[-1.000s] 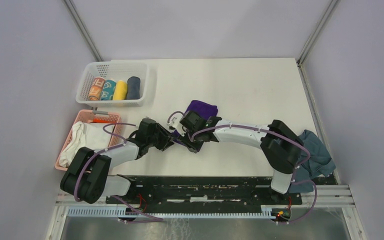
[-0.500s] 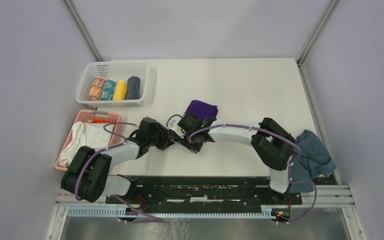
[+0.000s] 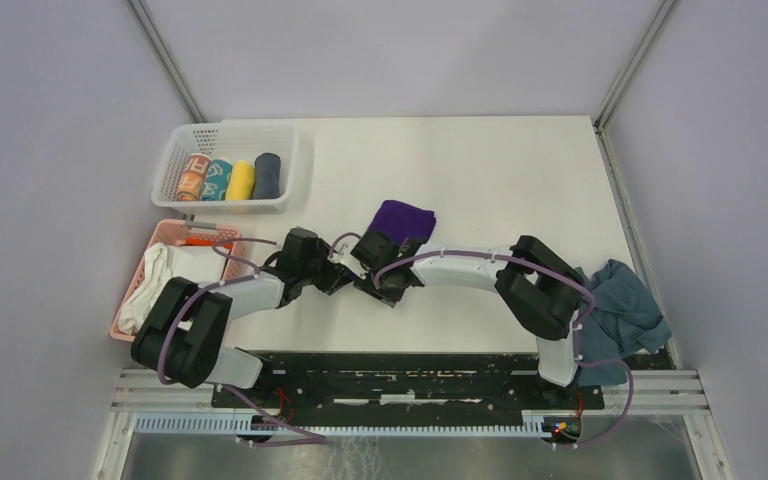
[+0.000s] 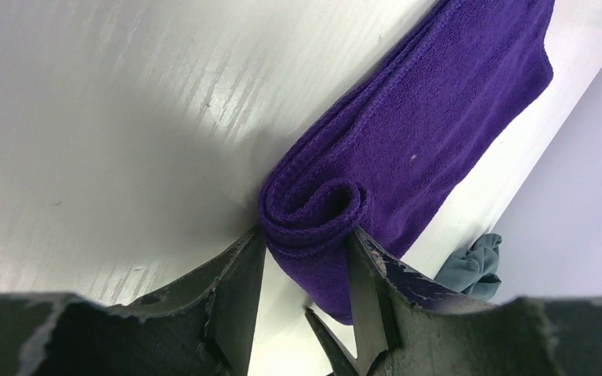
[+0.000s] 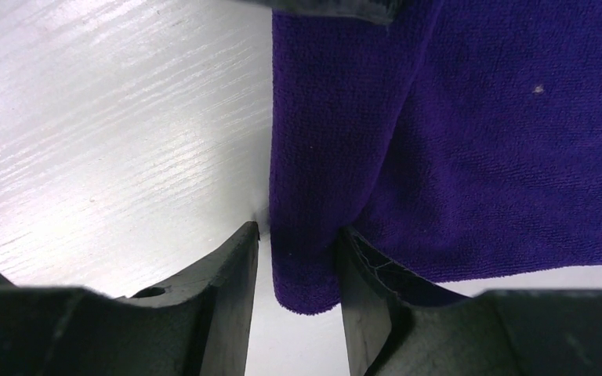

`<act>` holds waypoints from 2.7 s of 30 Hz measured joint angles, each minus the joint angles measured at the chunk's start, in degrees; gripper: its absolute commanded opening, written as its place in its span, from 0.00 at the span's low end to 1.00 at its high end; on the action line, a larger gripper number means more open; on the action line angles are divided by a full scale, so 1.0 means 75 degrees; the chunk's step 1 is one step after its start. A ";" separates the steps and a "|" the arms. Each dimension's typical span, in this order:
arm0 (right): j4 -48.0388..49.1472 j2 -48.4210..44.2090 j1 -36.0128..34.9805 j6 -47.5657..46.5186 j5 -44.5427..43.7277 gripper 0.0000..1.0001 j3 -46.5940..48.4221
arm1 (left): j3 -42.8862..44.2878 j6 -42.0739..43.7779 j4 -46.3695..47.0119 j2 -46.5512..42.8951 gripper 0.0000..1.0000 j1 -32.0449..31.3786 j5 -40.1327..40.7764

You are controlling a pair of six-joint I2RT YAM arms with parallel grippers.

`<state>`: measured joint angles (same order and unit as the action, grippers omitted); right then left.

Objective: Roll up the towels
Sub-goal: Roll the towel at the center of the board.

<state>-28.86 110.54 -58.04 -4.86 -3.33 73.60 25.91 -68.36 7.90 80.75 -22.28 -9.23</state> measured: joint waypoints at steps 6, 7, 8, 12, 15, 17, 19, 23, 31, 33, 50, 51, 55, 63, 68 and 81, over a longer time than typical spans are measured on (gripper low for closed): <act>-0.0114 0.0119 -0.0073 -0.0015 -0.0277 0.48 0.0146 | 0.0219 0.0003 -0.0003 0.0294 0.48 0.0003 -0.0041; -0.0143 0.0146 -0.0076 -0.0015 -0.0329 0.48 0.0187 | 0.0239 0.0003 -0.0015 0.0323 0.46 0.0003 -0.0047; -0.0166 0.0169 -0.0079 -0.0009 -0.0379 0.48 0.0216 | 0.0268 0.0003 -0.0041 0.0356 0.45 0.0003 -0.0038; -0.0277 0.0236 -0.0143 0.0029 -0.0603 0.42 0.0318 | 0.0309 0.0003 -0.0154 0.0393 0.40 0.0009 0.0006; -0.0323 0.0265 -0.0184 0.0058 -0.0714 0.29 0.0358 | 0.0353 0.0006 -0.0277 0.0399 0.37 0.0006 0.0035; -0.0358 0.0309 -0.0192 0.0038 -0.0746 0.21 0.0414 | 0.0373 0.0009 -0.0347 0.0396 0.36 0.0003 0.0070; -0.0391 0.0332 -0.0192 0.0032 -0.0670 0.14 0.0455 | 0.0391 0.0020 -0.0460 0.0335 0.35 0.0003 0.0122; -0.0382 0.0323 -0.0192 -0.0020 -0.0262 0.02 0.0478 | 0.0268 0.0125 -0.1209 -0.0280 0.35 -0.0050 0.0533; -0.0224 0.0297 -0.0169 0.0172 0.1749 0.00 0.0490 | 0.0087 0.0297 -0.2903 -0.1504 0.49 -0.0047 0.1087; -0.0262 0.0312 -0.0085 0.0271 0.2326 0.00 0.0493 | 0.0087 0.0306 -0.3264 -0.1778 0.56 -0.0047 0.1221; 0.0423 0.1411 0.2028 0.1958 0.7198 0.01 0.0510 | 0.0093 0.0504 -0.4109 -0.2964 0.77 -0.0026 0.1043; 0.0472 0.1498 0.2063 0.2040 0.7321 0.01 0.0510 | 0.0093 0.0504 -0.4042 -0.2940 0.77 -0.0026 0.0976; 0.0758 0.1804 0.2229 0.2454 0.7822 0.01 0.0425 | 0.0093 0.0504 -0.3585 -0.2582 0.77 -0.0026 0.0682; 0.1352 0.2098 0.2524 0.3206 0.8536 0.02 0.0198 | 0.0105 0.0504 -0.2742 -0.1982 0.72 -0.0026 0.0405; 0.1562 0.2139 0.2562 0.3395 0.8679 0.04 0.0111 | 0.0315 0.0504 -0.2457 -0.1373 0.59 -0.0026 0.0411; 0.1676 0.1131 0.2465 0.3057 0.7627 0.40 -0.0484 | 0.0685 0.0673 -0.2337 -0.0568 0.10 -0.0041 0.0405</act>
<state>-16.29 119.02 -39.55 18.06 53.87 69.97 31.05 -63.31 -9.63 76.49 -22.59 -6.20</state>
